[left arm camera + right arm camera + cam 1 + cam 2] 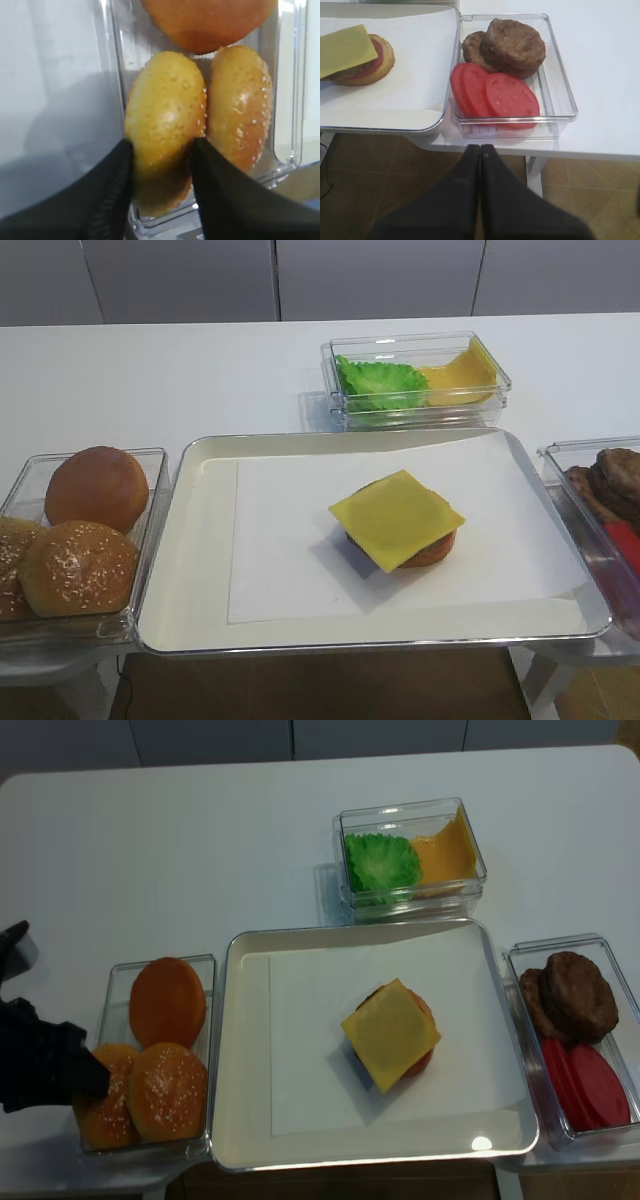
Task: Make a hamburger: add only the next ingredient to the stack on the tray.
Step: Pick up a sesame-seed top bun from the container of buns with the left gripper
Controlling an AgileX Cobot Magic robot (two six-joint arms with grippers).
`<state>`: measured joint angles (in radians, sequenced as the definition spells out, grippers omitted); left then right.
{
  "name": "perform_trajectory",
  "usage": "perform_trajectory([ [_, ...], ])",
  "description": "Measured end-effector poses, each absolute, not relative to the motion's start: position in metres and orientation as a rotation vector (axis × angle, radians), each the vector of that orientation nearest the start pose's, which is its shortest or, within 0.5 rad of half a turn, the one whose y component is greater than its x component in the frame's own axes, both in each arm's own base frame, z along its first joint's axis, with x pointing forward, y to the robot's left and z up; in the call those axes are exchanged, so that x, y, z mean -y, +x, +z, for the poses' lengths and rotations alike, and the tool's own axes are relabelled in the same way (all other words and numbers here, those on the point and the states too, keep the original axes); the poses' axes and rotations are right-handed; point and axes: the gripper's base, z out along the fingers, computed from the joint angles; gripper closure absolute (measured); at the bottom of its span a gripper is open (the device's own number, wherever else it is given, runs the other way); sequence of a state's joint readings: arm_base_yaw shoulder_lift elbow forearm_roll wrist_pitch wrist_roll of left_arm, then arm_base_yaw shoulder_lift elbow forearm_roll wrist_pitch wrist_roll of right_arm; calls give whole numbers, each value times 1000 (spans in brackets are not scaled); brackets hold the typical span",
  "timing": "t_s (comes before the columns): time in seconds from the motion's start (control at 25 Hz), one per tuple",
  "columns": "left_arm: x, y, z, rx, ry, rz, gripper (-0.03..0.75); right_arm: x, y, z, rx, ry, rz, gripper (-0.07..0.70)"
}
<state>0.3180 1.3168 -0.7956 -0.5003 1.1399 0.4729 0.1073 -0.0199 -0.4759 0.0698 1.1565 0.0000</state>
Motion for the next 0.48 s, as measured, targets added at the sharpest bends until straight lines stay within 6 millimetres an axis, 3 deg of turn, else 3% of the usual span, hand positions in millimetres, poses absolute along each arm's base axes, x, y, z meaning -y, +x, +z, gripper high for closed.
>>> perform_trajectory([
  [0.12,-26,209,239,-2906,-87,-637,472,-5,-10,263,-2142,-122,148,636],
  [0.48,-25,209,239,-2905,-90,-651,477,-5,-10,263,-2142,-122,148,636],
])
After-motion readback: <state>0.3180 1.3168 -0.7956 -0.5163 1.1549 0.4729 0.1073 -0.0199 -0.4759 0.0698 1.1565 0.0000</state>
